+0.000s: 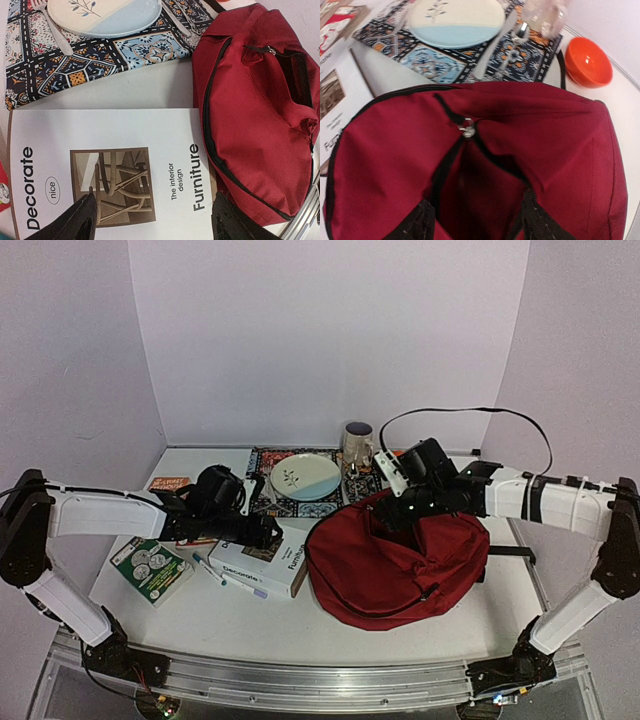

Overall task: Pack the student bag
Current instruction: Pick up the student bag from the center of the board.

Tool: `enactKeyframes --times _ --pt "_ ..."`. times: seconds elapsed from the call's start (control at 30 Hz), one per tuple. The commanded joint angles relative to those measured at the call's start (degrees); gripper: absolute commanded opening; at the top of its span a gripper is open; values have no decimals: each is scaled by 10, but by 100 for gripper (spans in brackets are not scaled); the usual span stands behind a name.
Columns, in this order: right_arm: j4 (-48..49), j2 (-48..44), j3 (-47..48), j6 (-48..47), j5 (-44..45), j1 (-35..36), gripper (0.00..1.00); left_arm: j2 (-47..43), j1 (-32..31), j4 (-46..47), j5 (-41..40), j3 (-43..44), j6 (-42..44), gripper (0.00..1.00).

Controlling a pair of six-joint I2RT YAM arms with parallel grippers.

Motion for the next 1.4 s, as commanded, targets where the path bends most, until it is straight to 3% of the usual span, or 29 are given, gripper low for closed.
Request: enactKeyframes --times 0.0,0.3,0.63,0.7,0.83,0.93,1.37 --pt "-40 -23 21 44 -26 67 65 -13 2 1 -23 5 -15 81" --pt "-43 43 19 96 -76 177 76 -8 2 4 -13 9 -23 81" --pt "-61 151 47 102 -42 206 77 -15 -6 11 4 8 -26 81" --pt "-62 154 47 104 -27 206 68 -14 -12 12 4 10 -23 81" --pt "-68 127 44 104 20 206 22 -11 -28 12 1 17 -14 81" --pt "-76 85 41 100 53 205 2 -10 -40 16 -2 22 -3 81" --pt "-127 -32 26 148 217 162 0 49 -123 40 -1 77 64 73"
